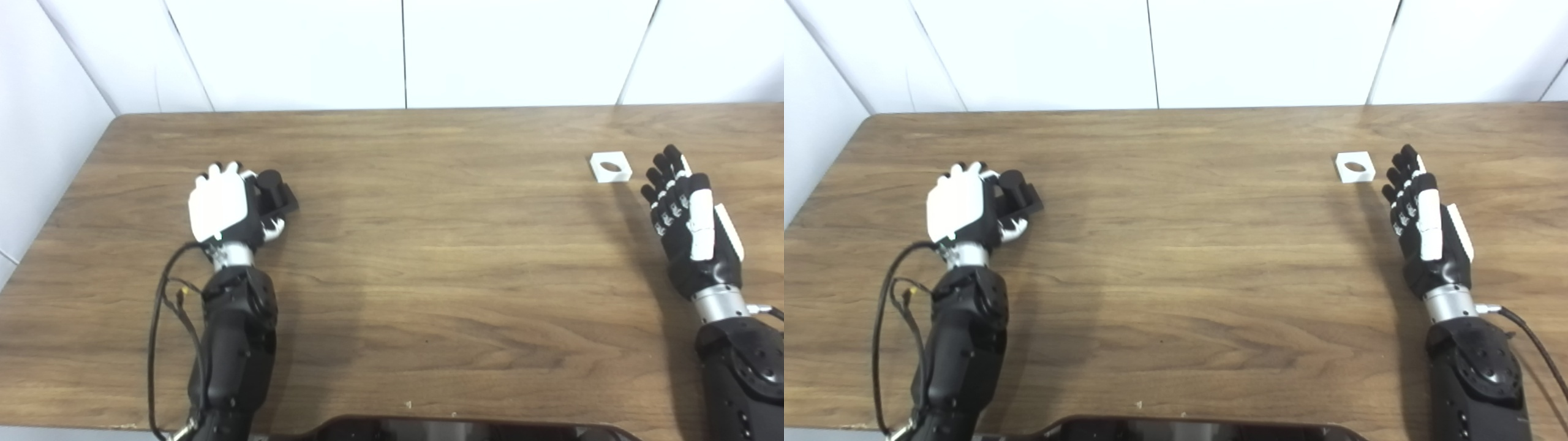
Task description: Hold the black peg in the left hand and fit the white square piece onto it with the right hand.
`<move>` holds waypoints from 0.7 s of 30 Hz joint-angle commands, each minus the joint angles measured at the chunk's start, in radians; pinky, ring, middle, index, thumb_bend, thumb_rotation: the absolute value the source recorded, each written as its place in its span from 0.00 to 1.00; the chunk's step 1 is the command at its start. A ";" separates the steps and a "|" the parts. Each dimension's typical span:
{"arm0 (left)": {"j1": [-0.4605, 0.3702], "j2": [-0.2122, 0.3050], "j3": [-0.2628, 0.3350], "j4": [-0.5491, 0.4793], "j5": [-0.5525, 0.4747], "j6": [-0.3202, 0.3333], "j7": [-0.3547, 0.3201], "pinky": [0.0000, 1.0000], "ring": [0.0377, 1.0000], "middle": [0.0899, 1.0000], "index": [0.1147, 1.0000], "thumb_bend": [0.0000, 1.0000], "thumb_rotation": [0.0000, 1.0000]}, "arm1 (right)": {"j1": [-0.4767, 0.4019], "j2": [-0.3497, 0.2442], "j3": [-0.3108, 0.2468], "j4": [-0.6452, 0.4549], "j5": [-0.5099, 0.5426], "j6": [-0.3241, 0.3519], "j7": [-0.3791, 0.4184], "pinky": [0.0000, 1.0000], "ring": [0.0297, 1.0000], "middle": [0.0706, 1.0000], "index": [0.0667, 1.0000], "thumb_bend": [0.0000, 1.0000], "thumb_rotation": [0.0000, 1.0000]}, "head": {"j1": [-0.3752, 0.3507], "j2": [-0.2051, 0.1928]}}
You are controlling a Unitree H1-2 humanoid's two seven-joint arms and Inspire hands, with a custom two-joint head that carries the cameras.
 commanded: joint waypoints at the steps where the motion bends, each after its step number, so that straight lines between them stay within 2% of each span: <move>1: -0.004 -0.002 -0.020 -0.048 -0.004 0.005 -0.021 1.00 1.00 0.93 0.44 0.53 0.06 | 0.048 0.030 0.015 0.032 0.000 -0.006 -0.003 1.00 1.00 1.00 1.00 0.57 1.00 | -0.002 0.002; 14: 0.067 -0.019 -0.109 -0.167 0.015 0.004 -0.076 0.99 1.00 0.92 0.43 0.51 0.06 | 0.057 0.038 0.024 0.016 -0.013 0.006 -0.014 1.00 1.00 1.00 1.00 0.57 1.00 | -0.012 0.005; 21: 0.068 -0.013 -0.125 -0.180 0.010 -0.002 -0.065 1.00 1.00 0.92 0.43 0.51 0.06 | 0.053 0.041 0.030 0.023 -0.023 -0.003 -0.012 1.00 1.00 1.00 1.00 0.54 1.00 | -0.008 0.004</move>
